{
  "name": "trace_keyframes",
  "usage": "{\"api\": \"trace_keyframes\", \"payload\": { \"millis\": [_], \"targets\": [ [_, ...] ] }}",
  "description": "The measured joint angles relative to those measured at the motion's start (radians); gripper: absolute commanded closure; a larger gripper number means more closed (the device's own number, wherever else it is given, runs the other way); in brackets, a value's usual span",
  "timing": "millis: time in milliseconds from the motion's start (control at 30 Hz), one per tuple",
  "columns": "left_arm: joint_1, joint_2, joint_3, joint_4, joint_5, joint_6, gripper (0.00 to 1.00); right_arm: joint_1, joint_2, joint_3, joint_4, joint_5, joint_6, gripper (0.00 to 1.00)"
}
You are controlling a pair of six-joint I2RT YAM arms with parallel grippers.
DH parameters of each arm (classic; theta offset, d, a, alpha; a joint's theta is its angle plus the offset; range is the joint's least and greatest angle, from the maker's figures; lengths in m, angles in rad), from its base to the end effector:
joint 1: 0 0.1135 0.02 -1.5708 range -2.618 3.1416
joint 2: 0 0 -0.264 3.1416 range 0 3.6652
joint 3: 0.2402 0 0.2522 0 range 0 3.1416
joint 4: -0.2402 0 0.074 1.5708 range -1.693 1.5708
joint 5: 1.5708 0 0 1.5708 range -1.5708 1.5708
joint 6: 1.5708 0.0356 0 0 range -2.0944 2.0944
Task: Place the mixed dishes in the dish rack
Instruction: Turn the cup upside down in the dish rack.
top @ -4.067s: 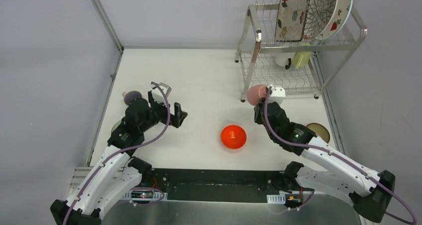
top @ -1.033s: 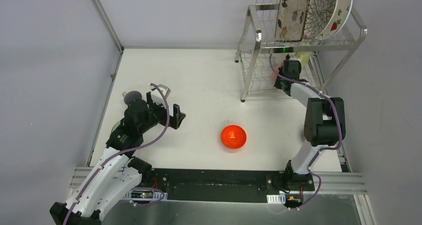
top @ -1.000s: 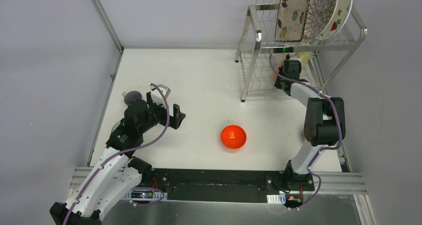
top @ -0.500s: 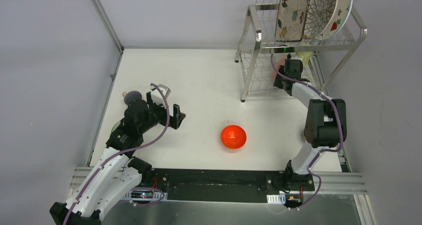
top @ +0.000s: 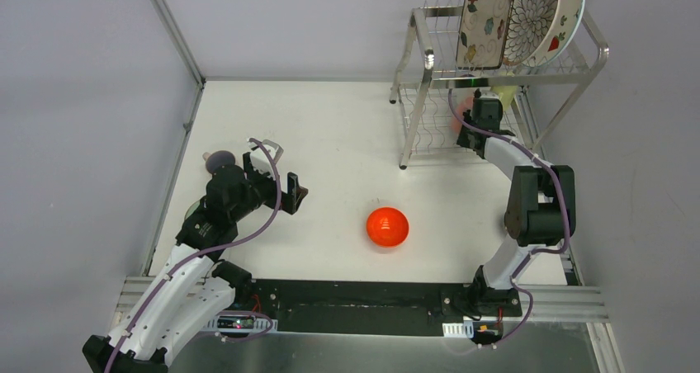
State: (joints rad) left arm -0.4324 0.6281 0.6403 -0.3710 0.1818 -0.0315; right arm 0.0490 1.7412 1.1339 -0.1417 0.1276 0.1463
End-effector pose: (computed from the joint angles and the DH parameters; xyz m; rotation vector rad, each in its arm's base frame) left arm 0.1359 -0.0698 0.2933 0.5090 1.8864 -0.4836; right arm 0.3800 0.0141 0.2087 0.1767 2.3060 -0.0488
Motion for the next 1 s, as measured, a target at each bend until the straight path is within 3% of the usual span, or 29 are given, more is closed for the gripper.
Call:
{"api": "trace_keyframes", "payload": {
  "millis": [333,1000],
  "targets": [
    [0.0,0.007,0.0,-0.001,0.0,0.0,0.01,-0.002,0.018,0.019,0.003,-0.024,-0.029,0.88],
    [0.0,0.024,0.0,-0.003,0.0,0.0,0.01,-0.005,0.152,0.15,0.06,-0.066,-0.112,0.86]
  ]
}}
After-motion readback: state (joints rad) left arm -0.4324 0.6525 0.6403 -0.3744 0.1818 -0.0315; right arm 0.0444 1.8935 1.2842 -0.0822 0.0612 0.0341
